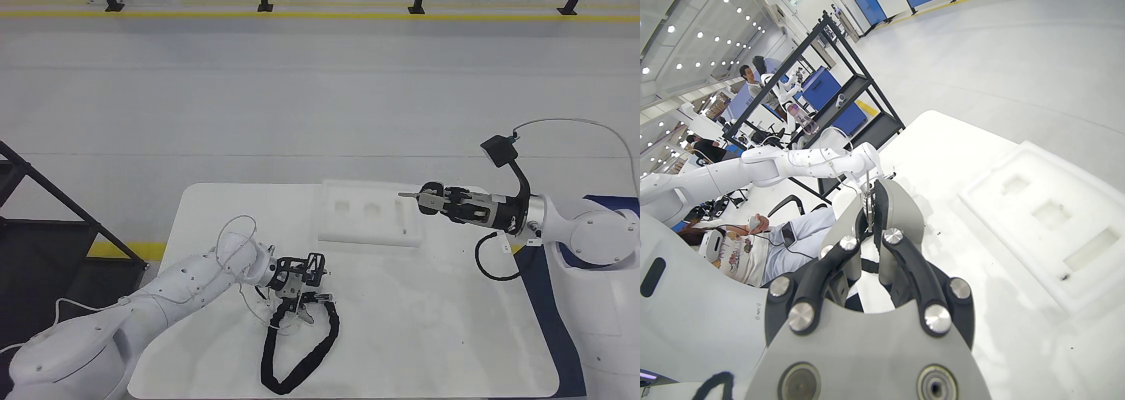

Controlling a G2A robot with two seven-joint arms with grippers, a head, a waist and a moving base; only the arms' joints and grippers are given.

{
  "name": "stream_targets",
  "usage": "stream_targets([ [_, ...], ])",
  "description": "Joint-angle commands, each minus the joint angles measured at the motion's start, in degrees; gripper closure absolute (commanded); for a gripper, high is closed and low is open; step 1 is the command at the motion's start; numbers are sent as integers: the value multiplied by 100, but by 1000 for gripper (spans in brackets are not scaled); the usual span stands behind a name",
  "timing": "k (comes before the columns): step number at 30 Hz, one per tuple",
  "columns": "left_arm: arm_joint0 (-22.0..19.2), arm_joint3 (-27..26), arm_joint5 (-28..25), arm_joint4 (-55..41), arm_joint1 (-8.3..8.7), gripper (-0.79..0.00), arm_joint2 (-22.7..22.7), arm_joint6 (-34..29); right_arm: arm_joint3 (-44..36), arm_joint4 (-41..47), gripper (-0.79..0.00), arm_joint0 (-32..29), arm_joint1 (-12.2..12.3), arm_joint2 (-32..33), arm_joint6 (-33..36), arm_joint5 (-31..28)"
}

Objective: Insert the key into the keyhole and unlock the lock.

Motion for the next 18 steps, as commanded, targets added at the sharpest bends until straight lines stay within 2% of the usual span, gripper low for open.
stream_targets([
  [1, 11, 133, -7, 255, -64, -785, 5, 255, 0, 0, 0, 0, 0, 0, 0, 0],
  [9, 38, 575, 10, 1156, -295, -785, 5, 1202, 0, 0, 0, 0, 0, 0, 0, 0],
  [13, 49, 699, 50, 1542, -354, -785, 5, 1554, 0, 0, 0, 0, 0, 0, 0, 0],
  [14, 54, 729, 77, 1627, -369, -723, 5, 1636, 0, 0, 0, 0, 0, 0, 0, 0],
  [17, 65, 827, 103, 1833, -415, -431, 5, 1834, 0, 0, 0, 0, 0, 0, 0, 0],
  [18, 65, 865, 111, 1881, -432, -376, 5, 1883, 0, 0, 0, 0, 0, 0, 0, 0],
])
